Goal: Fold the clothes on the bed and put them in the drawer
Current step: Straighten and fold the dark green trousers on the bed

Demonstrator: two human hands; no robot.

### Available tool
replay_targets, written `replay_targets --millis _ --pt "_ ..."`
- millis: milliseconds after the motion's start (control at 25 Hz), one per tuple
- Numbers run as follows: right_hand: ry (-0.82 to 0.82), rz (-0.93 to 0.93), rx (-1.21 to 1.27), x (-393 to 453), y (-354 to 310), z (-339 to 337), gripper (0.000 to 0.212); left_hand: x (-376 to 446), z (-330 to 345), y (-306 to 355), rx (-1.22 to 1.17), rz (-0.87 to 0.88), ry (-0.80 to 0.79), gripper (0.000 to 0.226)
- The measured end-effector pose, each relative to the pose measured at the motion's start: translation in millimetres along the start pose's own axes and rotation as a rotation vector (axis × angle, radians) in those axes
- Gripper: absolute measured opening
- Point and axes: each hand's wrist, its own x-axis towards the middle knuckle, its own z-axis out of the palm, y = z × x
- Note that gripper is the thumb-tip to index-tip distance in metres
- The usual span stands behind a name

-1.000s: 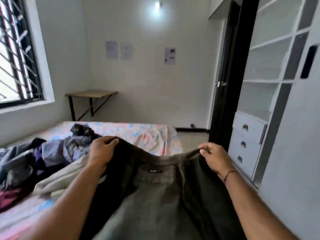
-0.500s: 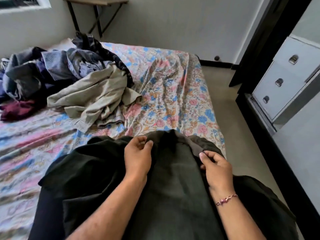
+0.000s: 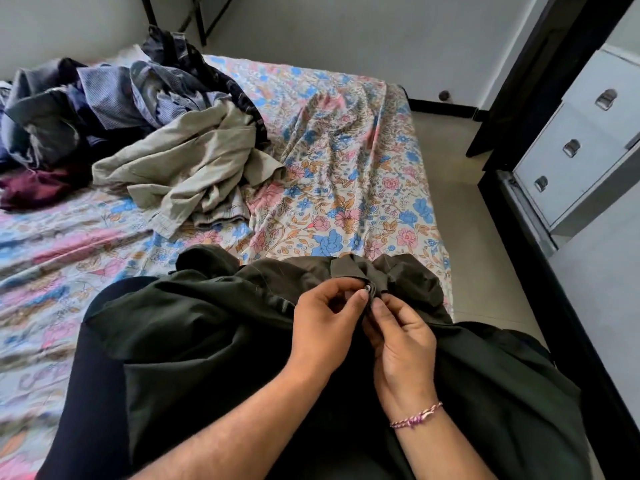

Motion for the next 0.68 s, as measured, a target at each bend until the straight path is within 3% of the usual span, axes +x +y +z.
replay_targets --millis 80,200,360,560,680 --pt "0.021 -0.108 -0.172 1.9 -0.6 -3.0 0.009 -1.2 -1.6 0.5 0.076 0.09 -0.003 0.012" --pt "0.019 -0.23 -0.367 4.1 -2.0 -6.9 0.017 -0.6 -3.3 0.6 0.161 0.178 -0.026 0.014" --pt "0.001 -0.144 -0.263 -0.9 -3.9 -1.5 0.022 6.1 -9.2 5.1 0.255 0.138 -0.045 0.011" --pt "0.074 -0.209 -0.154 4.7 -3.9 3.8 0.013 6.9 -15.3 6.6 0.373 0.079 0.106 0.011" --pt "0.049 -0.313 -0.317 1.3 0.1 3.5 0.016 4.5 -13.7 7.4 0.349 0.025 0.073 0.012"
